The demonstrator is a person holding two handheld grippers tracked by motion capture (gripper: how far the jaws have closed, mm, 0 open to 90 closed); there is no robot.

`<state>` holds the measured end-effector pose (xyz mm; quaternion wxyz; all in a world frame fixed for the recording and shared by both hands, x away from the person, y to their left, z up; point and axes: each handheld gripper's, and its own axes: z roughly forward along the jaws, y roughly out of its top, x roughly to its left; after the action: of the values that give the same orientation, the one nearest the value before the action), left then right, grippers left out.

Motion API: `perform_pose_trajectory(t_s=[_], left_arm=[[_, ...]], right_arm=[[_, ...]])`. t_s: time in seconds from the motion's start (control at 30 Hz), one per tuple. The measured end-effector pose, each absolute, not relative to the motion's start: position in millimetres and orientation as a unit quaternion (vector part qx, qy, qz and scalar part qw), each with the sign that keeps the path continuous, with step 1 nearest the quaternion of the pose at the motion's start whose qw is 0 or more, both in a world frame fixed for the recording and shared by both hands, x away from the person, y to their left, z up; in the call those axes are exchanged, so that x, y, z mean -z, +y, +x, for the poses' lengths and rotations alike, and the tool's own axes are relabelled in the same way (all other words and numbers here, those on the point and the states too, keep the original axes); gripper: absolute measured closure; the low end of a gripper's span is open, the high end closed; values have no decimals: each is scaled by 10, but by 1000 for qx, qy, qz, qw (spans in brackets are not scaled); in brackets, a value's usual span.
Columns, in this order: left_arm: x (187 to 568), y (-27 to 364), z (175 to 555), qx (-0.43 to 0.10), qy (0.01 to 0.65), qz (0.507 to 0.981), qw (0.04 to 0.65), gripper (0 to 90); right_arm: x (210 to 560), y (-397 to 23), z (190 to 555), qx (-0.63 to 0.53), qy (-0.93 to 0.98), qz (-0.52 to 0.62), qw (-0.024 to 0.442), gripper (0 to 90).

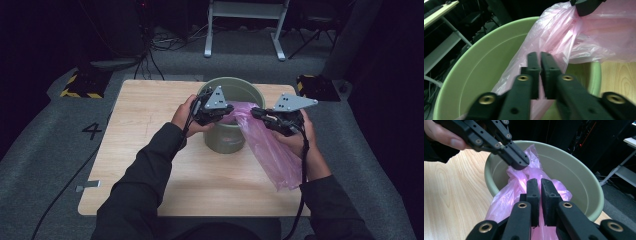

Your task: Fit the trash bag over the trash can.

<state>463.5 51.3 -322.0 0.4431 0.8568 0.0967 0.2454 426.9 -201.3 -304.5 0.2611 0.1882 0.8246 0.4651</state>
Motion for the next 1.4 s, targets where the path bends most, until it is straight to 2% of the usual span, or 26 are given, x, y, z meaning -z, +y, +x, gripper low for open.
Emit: perform_pose_trajectory(t_s=[0.17,0.2,0.23,0.3,0.33,0.37,0.43,0.5,0.53,0.87,0.9,0.93,0.97,1.0,1.03,1.1,1.2,1.3,1.37,1.4], left_arm=[[3238,528,4659,-251,106,856,440,900],[3245,542,4662,-256,109,855,437,900],[3245,542,4662,-256,109,855,437,900],[3255,564,4675,-259,114,855,435,900],[3261,573,4678,-264,116,854,434,900],[3266,583,4684,-269,119,852,433,900],[3281,622,4727,-267,125,851,434,900],[3292,639,4749,-269,132,850,433,900],[3296,650,4761,-270,133,851,430,900],[3326,832,4840,-284,159,842,430,900],[3328,843,4844,-285,163,841,431,900],[3330,866,4856,-285,165,840,432,900],[3333,877,4861,-285,168,839,432,900],[3338,914,4879,-287,173,837,432,900],[3338,914,4879,-287,173,837,432,900],[3343,943,4889,-287,180,833,437,900],[3349,977,4890,-286,181,832,439,900],[3353,1015,4885,-286,184,829,443,895],[3344,1040,4870,-285,187,827,448,736],[3338,1047,4854,-288,191,825,447,548]], right_arm=[[3073,-2015,4266,-465,823,192,264,818],[3092,-2018,4260,-465,821,193,268,775],[3092,-2018,4260,-465,821,193,268,775],[3108,-2022,4253,-465,819,200,271,678],[3123,-2038,4243,-463,820,205,268,578],[3123,-2038,4243,-463,820,205,268,578],[3138,-2079,4206,-457,819,216,270,482],[3139,-2091,4191,-457,819,217,272,460],[3136,-2127,4142,-455,820,218,270,409],[3152,-2382,3945,-445,821,241,264,357],[3156,-2410,3925,-444,822,245,261,374],[3171,-2438,3905,-435,829,243,253,497],[3171,-2438,3905,-435,829,243,253,497],[3189,-2437,3897,-432,835,238,244,593],[3189,-2437,3897,-432,835,238,244,593],[3211,-2419,3896,-431,837,236,240,682],[3241,-2372,3897,-432,839,225,241,860],[3235,-2365,3898,-439,836,221,246,884],[3222,-2364,3903,-441,832,223,252,896],[3198,-2371,3907,-445,828,224,258,899]])
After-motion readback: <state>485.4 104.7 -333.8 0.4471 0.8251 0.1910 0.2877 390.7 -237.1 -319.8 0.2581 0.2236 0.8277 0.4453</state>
